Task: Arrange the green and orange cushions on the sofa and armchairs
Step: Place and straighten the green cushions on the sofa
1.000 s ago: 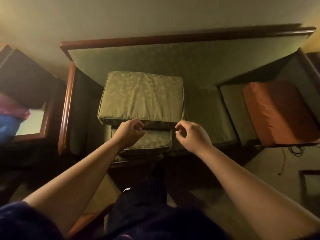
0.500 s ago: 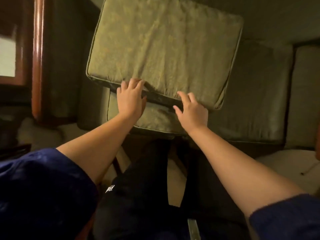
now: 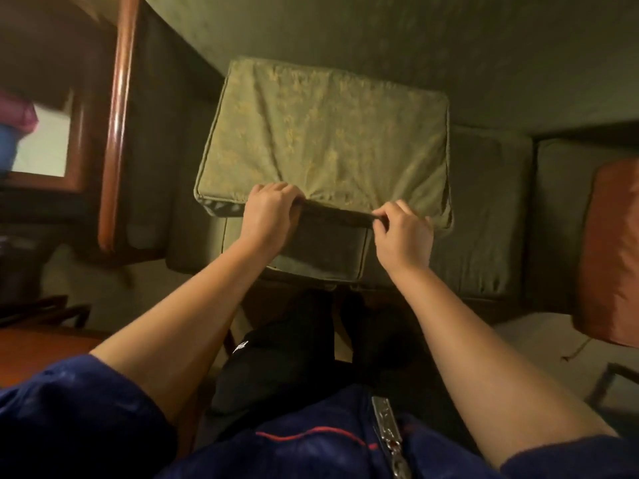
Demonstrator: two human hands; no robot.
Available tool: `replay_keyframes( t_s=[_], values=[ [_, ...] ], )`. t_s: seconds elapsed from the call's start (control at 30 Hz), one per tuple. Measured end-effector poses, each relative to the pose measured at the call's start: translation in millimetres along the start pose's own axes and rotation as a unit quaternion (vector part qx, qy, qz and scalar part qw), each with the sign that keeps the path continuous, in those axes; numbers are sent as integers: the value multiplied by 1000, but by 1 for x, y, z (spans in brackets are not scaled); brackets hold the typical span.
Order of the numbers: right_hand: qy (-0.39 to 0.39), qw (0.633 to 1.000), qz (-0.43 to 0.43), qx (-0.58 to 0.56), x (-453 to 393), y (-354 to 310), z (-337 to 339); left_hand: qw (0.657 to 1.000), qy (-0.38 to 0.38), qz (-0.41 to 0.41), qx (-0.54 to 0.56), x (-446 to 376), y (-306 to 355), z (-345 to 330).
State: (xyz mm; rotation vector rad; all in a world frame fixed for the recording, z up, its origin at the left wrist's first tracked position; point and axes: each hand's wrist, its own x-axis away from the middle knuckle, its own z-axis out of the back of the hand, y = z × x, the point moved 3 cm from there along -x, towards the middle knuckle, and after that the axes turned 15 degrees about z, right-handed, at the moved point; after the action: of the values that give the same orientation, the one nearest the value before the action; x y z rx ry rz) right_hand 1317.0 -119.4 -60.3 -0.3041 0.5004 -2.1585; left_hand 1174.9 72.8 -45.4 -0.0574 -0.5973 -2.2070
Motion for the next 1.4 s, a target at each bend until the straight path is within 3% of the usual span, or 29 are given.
replay_keyframes(
  t_s=[0.2,0.33,0.4,0.53,0.7,0.8,0.97,1.2,1.4],
  values=[
    [139,989,56,11,-41,-11,119,991,99,-62,58,-22,70,104],
    [201,977,66,29,-85,-14,128,991,117,-33,48,-85,89,117],
    [183,977,92,56,-92,-12,109,992,121,-25,27,-114,94,110],
    [66,981,102,154,-84,-7,71,989,146,-17,-12,-160,103,105],
    [87,986,43,138,-116,11,72,977,172,-88,-88,-148,81,101],
    [29,984,34,173,-122,23,71,963,116,-158,-183,-131,52,80],
    [-62,984,12,168,-123,26,69,937,76,-170,-296,-142,58,67],
    [33,986,22,163,-146,55,141,951,85,-210,-209,-166,129,91],
    [75,978,12,196,-159,130,222,959,86,-211,-167,-187,228,70]
  ],
)
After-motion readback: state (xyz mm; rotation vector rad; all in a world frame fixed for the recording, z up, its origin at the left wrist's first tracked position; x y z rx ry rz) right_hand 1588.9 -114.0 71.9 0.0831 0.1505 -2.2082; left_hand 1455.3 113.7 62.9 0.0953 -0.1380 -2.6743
